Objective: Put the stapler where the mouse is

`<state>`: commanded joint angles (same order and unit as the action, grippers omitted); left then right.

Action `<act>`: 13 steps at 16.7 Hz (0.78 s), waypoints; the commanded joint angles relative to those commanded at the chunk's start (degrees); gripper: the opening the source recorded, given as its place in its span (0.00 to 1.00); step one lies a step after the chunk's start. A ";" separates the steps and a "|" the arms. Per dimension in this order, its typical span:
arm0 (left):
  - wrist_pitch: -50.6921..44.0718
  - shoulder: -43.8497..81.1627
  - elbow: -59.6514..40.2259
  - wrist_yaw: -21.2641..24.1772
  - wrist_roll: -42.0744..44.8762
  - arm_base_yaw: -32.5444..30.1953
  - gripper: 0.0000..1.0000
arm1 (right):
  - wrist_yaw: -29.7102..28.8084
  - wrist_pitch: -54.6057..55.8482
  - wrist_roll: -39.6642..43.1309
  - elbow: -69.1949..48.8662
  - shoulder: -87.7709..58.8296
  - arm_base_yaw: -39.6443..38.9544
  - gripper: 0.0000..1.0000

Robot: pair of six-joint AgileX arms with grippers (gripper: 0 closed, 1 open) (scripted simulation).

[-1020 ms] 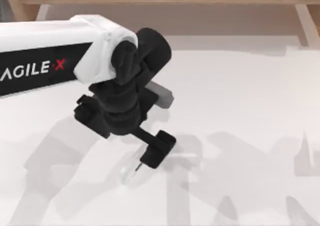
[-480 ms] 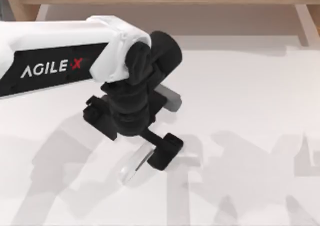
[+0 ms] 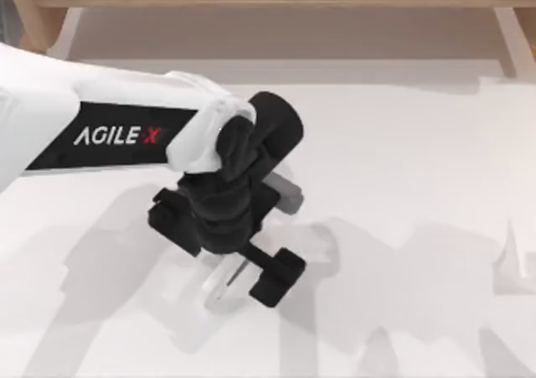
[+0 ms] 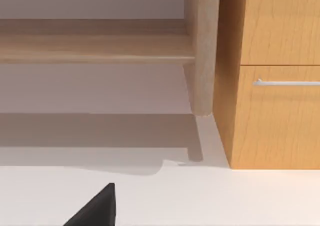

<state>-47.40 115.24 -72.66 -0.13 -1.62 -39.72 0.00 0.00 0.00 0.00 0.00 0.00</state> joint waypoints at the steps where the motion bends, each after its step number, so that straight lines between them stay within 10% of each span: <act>1: 0.04 0.02 0.03 0.00 0.00 0.00 1.00 | 0.00 0.00 0.00 0.00 0.00 0.00 1.00; 3: 0.04 0.02 0.03 0.00 0.00 0.00 1.00 | 0.00 0.00 0.00 0.00 0.00 0.00 1.00; 13: 0.04 0.02 0.03 0.00 0.00 0.00 0.25 | 0.00 0.00 0.00 0.00 0.00 0.00 1.00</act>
<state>-47.36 115.26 -72.63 -0.13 -1.62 -39.72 0.00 0.00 0.00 0.00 0.00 0.00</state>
